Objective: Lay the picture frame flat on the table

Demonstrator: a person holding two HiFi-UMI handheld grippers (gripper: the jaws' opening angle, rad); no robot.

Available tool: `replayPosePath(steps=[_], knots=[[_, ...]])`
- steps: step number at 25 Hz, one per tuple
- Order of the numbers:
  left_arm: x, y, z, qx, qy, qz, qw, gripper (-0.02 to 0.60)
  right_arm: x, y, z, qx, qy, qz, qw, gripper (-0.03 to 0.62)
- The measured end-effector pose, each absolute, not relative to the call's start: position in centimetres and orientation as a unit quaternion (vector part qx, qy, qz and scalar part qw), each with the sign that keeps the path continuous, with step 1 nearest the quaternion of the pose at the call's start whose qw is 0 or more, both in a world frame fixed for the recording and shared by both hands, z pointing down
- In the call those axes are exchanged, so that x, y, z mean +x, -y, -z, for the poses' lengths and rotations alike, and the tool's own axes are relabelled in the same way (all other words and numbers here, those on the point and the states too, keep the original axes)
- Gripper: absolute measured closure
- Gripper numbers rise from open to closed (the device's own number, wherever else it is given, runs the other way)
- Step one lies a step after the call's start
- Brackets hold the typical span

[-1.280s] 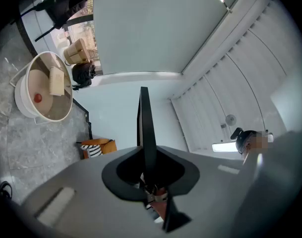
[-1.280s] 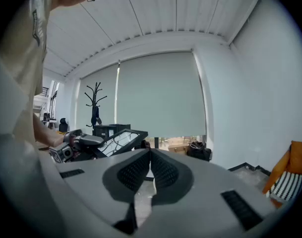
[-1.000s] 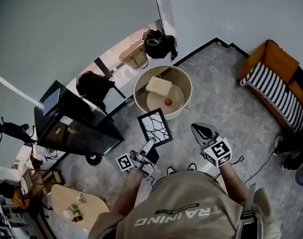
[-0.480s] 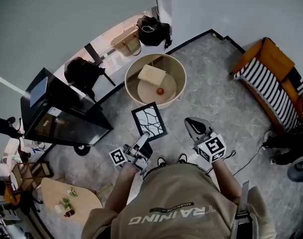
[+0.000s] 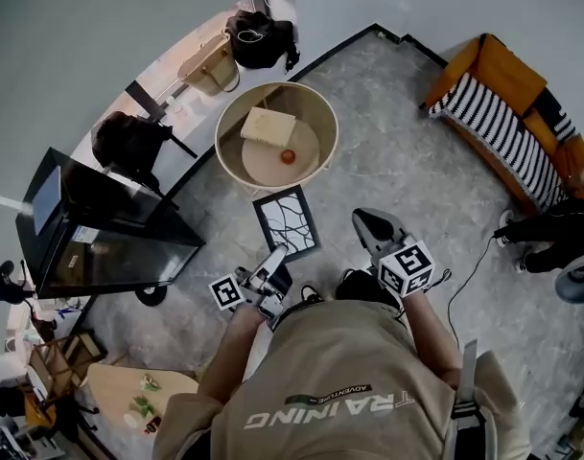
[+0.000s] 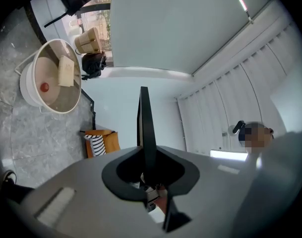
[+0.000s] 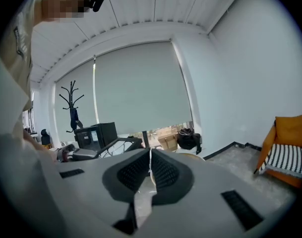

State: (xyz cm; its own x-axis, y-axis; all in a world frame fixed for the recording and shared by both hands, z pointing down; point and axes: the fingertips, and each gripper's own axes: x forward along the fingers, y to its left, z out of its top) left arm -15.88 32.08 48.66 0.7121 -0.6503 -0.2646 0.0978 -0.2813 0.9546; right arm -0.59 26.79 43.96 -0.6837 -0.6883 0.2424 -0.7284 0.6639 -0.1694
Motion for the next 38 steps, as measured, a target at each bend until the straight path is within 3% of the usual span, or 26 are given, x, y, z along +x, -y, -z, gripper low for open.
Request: replayPosePath(steps=[10,27,38], knots=[[-13.0,-28.4,-49.9,0.705,0.193,0.334,0.595,0.529,0.5,-22.5,-46.3,0.366,0.913,-0.138,0.113,0.583],[-1.6,-14.1,-50.6,0.716,0.23,0.316,0.579,0.529,8.3,-9.2,-47.9,0.285,0.944,-0.143,0.086,0.583],[0.2,-10.0,-51.1,0.718,0.228,0.283,0.594,0.529,11.7,-5.8,-49.8,0.318,0.928,-0.18,0.073,0.583]])
